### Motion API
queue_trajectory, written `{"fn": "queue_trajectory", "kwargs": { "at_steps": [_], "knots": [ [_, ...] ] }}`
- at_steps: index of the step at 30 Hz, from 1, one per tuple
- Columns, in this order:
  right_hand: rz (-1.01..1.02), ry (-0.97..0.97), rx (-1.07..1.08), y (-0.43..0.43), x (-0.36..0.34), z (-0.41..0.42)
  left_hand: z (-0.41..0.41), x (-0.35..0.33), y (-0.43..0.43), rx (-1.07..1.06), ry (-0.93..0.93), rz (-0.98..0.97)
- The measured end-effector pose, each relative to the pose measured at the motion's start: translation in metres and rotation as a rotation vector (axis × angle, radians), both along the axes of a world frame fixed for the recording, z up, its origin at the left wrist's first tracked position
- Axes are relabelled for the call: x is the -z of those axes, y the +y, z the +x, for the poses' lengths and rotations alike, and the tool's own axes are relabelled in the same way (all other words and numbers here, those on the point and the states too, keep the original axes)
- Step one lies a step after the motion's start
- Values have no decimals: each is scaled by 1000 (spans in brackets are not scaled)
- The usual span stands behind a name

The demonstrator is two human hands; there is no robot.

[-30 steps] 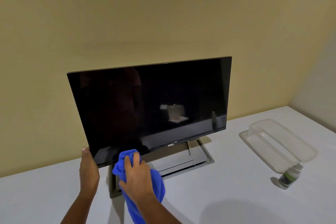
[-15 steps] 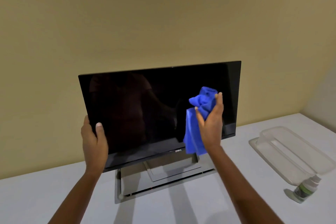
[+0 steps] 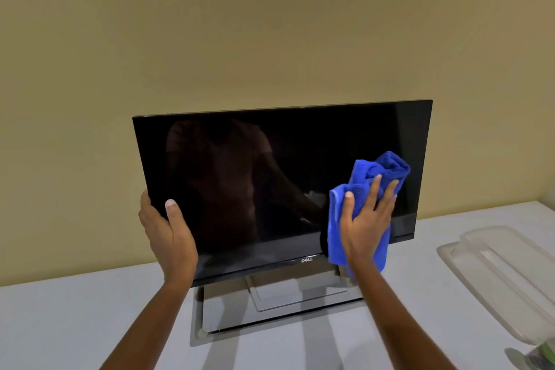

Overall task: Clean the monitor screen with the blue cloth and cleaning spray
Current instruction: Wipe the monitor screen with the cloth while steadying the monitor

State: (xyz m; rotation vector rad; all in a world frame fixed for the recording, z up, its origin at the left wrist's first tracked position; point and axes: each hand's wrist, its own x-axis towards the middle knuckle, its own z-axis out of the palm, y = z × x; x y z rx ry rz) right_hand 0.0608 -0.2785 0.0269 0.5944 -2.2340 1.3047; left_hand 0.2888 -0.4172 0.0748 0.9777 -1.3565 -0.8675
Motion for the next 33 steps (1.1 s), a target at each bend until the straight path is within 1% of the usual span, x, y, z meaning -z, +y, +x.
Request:
{"fn": "queue_trajectory", "kwargs": {
  "at_steps": [2,4,6,9,11,14,16,17,19,21,23,25,28,29,31,33],
  "knots": [
    [34,29,-24,-18,2,28,-3,-2,3,-21,29,25],
    [124,116,-102,-39,8,64,-4,-3,3,-21,63,43],
    [221,241,-204,-60,16,103,-4,-3,1,-24,90,63],
    [378,515,-286,-81,32,144,-3,-2,-5,-67,76,74],
    [469,714,-301,-85,41,148,-2,-2,-7,-61,67,94],
    [566,971,-377,-76,44,127,0,-3,-10,-48,58,132],
    [567,1053,-430,-66,38,102,2,-5,-9,-55,58,143],
    [542,1061,-434,-60,33,87,3,-7,-8,-56,56,144],
    [475,1008,-387,-46,18,54,5,-9,-5,-41,46,137],
    [410,878,-308,-29,1,14,6,-11,-4,-23,39,138],
    [358,709,-227,-11,-11,-23,6,-12,-4,-15,27,141],
    [274,499,-152,3,-19,-47,6,-14,-5,-10,14,147],
    [34,148,-48,9,-25,-54,6,-16,-6,4,7,151],
    [-41,58,-23,5,-27,-50,6,-17,-5,5,3,152],
    [-134,-40,27,-8,-33,-36,6,-18,-6,-5,-5,158],
    [-149,-60,44,-24,-37,-14,7,-19,-5,-12,-9,165]
  ]
}}
